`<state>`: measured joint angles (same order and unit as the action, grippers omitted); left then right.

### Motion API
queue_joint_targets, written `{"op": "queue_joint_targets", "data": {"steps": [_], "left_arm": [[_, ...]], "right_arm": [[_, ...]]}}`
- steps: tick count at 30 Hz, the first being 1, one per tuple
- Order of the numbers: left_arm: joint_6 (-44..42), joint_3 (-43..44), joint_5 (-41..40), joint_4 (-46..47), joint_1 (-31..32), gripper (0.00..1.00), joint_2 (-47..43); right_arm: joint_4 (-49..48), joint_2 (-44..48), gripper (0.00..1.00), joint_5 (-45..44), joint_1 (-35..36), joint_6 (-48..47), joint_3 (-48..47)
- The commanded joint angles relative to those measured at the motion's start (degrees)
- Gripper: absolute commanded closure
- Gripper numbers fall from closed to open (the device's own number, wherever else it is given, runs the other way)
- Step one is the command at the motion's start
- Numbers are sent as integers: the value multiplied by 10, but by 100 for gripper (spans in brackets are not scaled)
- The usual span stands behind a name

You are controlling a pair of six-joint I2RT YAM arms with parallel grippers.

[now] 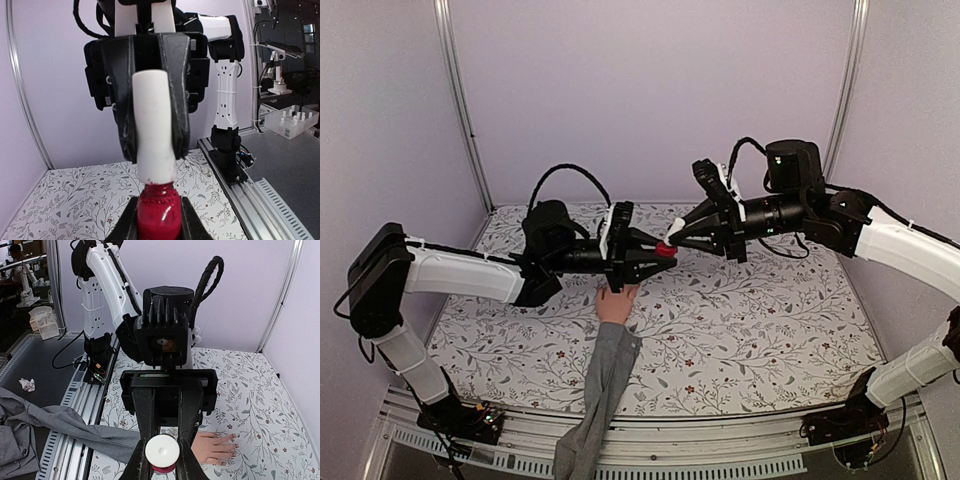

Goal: Paint the nails
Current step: Unscrew the nail polish bottle.

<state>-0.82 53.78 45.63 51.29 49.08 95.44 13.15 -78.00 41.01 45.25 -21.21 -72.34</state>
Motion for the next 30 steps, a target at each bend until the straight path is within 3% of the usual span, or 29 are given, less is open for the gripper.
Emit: {"op": "queue_joint_targets", "data": {"steps": [1, 7, 11, 16, 20, 30], "left_arm": [[-3, 16, 9, -12, 9, 100, 8], [3, 18, -17, -11, 9, 100, 8], [2, 16, -27, -12, 8, 100, 7], [-3, 10, -45, -6, 6, 100, 1], [-3, -5, -73, 15, 3, 100, -8], [-22, -41, -198, 44, 3, 100, -34]], "right_arm": [[-9, -2, 100, -25, 1, -14, -11], [39, -32, 99, -78, 30, -46, -34], [55, -43, 94, -107, 43, -66, -37], [49, -39, 78, -120, 43, -63, -34], [37, -35, 60, -128, 43, -48, -30], [-1, -27, 36, -144, 25, 33, -26]]}}
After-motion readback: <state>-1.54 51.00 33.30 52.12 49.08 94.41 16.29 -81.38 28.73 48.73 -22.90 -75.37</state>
